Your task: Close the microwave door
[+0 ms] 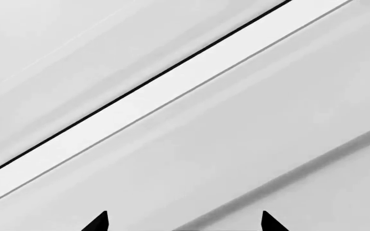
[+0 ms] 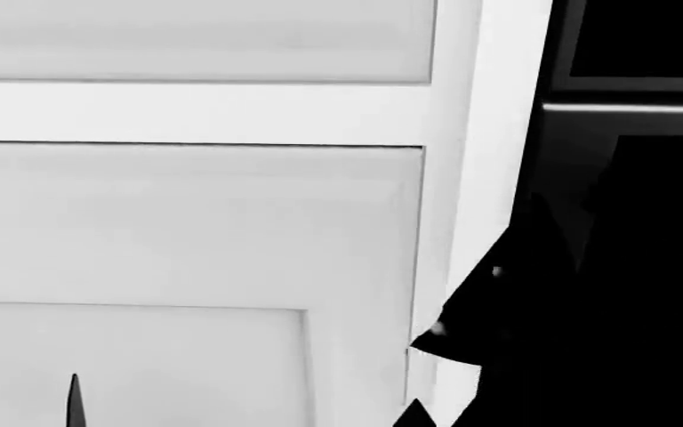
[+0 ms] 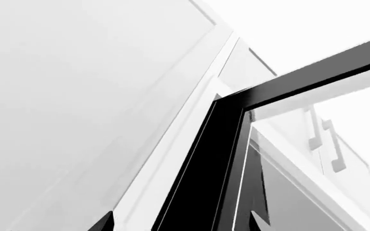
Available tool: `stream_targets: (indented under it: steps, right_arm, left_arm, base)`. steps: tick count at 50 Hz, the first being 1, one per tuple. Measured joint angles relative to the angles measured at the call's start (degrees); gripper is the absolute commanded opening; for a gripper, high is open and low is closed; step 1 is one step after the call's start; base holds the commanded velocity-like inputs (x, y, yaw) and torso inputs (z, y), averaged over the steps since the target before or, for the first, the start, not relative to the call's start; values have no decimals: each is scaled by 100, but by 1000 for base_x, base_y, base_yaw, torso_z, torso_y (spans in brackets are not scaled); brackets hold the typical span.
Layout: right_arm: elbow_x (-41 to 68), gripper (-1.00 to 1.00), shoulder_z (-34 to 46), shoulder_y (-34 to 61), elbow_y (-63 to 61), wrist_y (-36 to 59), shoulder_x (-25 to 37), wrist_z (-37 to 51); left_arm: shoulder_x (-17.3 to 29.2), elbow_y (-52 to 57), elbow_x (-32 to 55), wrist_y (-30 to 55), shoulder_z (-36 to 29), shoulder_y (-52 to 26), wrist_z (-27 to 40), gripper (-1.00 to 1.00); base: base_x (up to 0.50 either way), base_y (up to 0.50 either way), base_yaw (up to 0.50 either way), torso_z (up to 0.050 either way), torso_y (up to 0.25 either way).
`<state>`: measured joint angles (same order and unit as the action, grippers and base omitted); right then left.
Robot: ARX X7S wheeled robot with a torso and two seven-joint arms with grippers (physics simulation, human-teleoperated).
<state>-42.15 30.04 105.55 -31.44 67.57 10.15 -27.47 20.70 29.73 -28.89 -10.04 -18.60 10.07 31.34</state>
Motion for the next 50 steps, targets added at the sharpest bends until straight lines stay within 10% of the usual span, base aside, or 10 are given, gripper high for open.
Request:
stream_targets:
  steps: [50]
  right_arm:
    - [2164, 100, -2618, 188, 2852, -1802, -379, 1477]
  left_arm:
    - [-1, 79, -61, 196, -120, -92, -87, 100]
  base:
    - [1, 0, 0, 0, 0]
